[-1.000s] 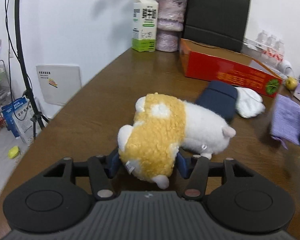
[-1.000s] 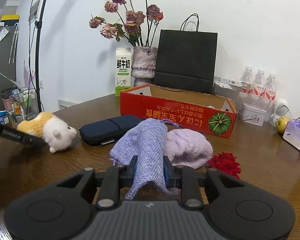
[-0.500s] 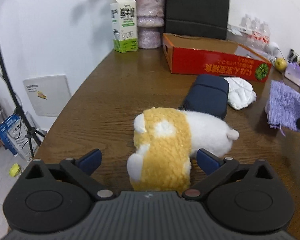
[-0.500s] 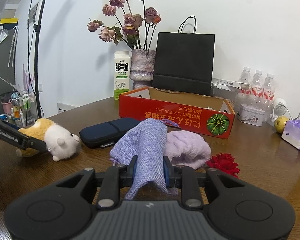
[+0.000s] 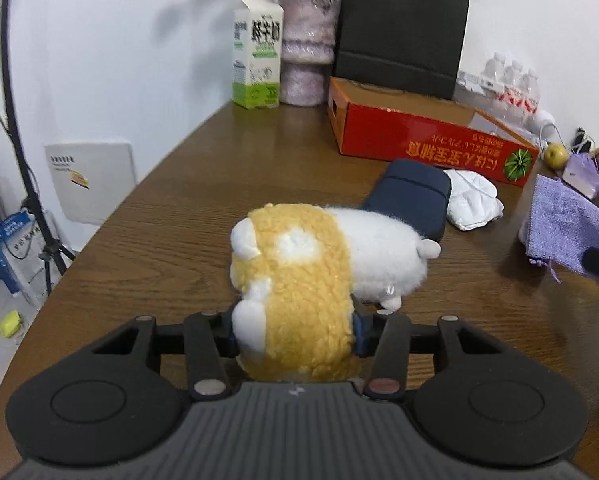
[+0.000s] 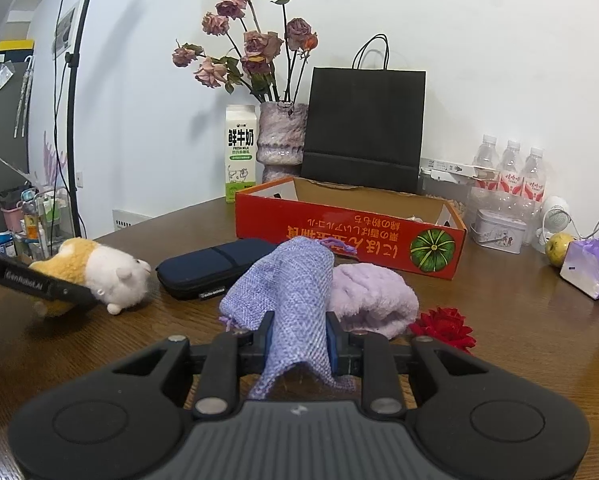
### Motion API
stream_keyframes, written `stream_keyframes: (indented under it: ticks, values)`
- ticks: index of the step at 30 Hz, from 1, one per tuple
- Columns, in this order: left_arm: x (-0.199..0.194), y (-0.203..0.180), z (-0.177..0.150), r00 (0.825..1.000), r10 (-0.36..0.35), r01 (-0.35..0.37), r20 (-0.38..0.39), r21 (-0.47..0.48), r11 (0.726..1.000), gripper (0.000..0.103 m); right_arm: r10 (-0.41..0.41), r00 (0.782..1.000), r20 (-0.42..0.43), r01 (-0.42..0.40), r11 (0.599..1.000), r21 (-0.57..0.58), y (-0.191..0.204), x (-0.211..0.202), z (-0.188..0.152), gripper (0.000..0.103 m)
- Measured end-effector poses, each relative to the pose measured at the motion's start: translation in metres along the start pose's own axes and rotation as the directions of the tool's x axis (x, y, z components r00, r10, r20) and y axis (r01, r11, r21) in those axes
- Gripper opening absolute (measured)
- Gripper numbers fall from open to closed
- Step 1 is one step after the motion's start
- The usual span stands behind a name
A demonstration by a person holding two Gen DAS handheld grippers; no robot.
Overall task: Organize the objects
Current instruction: 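Lift the pouch and sheep toy toward the red box with both tools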
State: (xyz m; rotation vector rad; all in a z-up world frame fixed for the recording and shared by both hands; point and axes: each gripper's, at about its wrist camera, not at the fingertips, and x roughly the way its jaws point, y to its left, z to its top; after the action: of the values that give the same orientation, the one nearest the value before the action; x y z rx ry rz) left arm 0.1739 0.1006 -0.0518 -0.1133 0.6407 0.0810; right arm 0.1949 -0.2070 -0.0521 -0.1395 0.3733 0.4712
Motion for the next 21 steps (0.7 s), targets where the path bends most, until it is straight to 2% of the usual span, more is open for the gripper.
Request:
stream_keyframes:
  ticks: [9,21]
  values:
    - [-0.028,-0.021,-0.012,0.996,-0.027,0.031,0.08,-0.053,0.998,0.048,0.004,0.999,0.038,-0.004,1.0,0.014,-0.001,-0.007,-0.001,0.023]
    - [-0.045,-0.053,0.001,0.991,-0.063,0.065,0.12,-0.014,0.998,0.048,0.013,0.995,0.096,-0.018,0.999,0.051,-0.004,-0.021,-0.002,0.023]
